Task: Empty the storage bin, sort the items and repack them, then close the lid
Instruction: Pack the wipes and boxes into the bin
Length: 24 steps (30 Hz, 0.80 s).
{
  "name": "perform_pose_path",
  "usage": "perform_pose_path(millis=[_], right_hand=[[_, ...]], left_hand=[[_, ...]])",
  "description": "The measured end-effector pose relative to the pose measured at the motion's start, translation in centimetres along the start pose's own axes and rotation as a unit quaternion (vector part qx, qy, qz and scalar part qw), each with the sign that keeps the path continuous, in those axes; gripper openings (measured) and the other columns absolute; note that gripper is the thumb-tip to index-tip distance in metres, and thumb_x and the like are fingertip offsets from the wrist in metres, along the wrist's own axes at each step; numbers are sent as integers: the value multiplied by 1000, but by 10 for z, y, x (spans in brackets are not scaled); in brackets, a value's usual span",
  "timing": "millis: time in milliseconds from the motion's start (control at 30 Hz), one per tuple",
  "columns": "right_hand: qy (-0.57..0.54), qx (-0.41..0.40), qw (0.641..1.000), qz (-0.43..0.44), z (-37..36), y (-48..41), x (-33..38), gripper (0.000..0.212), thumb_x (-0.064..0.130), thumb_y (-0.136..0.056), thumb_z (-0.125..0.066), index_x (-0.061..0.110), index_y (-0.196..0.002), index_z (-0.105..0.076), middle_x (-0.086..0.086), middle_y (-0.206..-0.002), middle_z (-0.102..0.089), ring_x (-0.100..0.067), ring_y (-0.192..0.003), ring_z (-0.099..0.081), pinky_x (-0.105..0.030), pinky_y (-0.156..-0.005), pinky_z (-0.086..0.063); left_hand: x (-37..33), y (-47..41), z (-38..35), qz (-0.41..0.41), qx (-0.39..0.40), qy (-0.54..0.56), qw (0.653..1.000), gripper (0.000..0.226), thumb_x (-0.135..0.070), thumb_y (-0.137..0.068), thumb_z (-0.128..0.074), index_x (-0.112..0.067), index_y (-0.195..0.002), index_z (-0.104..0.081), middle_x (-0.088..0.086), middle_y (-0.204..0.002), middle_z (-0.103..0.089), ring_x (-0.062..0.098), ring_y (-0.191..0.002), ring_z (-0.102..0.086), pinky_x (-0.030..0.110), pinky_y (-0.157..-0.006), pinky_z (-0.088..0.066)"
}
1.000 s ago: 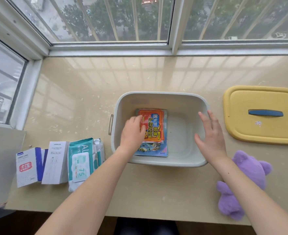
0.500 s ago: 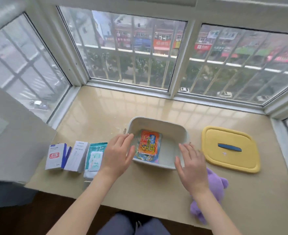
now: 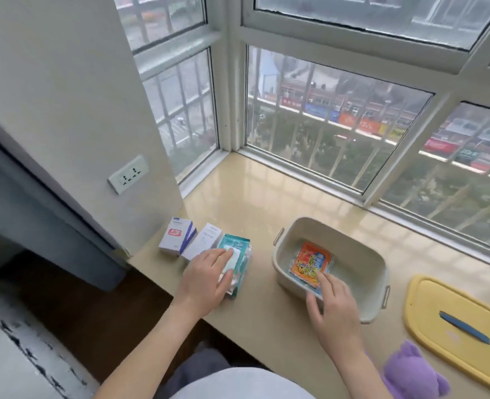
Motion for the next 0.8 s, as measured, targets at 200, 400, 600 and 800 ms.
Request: perform_pose_path(millis=[200,400,600,800], right_hand=[[-6,-31,999,40,-10,-44,74,51,37,-91,-41,6,-127,-60,-11,-124,-61,-32,-116,-54,-47,-98,-46],[16,-28,999,34,-59,-55,158,48,35,-92,-41,7,-126,-59,-10,-121,-62,-30,-112,-55,-41,-97,-44],[8,11,1000,-7,-116,-60,252,49,36,-93,-39,8,-127,-60,-9,-124,-62,-29,-110,-57,-39,-91,-47],[3,-8,999,-37,-121,-83,305,50,36,-95,-38,8,-130,-57,-10,-124,-62,-28,-112,-56,-38,-93,-47]], left_hand=[[62,-1,51,58,-52,6,997,50,-37,-93,-37,-12,-129,-60,4,-123,-64,23,-114,-57,39,-93,-49],[156,1,66,48,-17,24,998,47,-36,-94,-38,-13,-129,-60,2,-123,-64,19,-114,-56,37,-88,-52],[244,-1,94,4,21,16,1000,45,-36,-96,-35,-12,-124,-60,1,-117,-65,18,-104,-56,34,-87,-49],[269,-29,119,-53,27,43,997,45,-35,-95,-36,-10,-124,-60,2,-117,-65,21,-105,-56,36,-87,-50]])
Point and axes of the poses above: each hand's wrist, its own y-axis away from the middle knuckle, its own z-axis out of the back of the hand, x = y × z, the point moved 7 cm from there along -y, towards the middle knuckle
